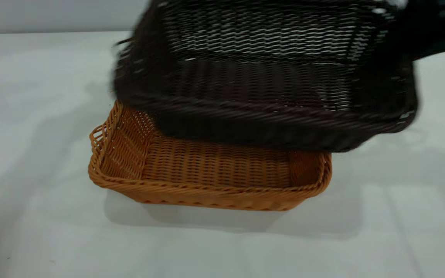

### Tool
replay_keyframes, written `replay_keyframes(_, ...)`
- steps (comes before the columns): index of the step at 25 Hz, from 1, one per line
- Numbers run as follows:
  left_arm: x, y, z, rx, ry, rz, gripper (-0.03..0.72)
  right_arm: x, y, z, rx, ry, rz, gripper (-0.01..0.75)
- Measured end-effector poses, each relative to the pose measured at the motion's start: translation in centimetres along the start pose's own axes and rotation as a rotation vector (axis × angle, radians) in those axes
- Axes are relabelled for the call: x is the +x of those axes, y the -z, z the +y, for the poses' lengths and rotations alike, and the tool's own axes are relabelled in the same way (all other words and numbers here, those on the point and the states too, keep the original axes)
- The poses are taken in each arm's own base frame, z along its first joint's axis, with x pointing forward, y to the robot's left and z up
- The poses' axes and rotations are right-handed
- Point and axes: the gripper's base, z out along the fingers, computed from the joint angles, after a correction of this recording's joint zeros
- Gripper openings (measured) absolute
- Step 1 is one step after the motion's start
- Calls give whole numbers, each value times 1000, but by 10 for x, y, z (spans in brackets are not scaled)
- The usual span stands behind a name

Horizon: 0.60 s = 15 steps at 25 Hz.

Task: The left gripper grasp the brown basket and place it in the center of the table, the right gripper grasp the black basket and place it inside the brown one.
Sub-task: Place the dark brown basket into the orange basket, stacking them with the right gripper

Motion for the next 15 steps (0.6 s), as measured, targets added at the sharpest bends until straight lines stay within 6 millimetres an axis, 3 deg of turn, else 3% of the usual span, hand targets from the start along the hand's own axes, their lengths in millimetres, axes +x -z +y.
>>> replay_keyframes(5,0,0,0,1,0,1,563,5,-24,26,29,63,-13,77)
replay_keyframes(15,0,0,0,1,0,1,563,5,-61,12,45,-8,32,77)
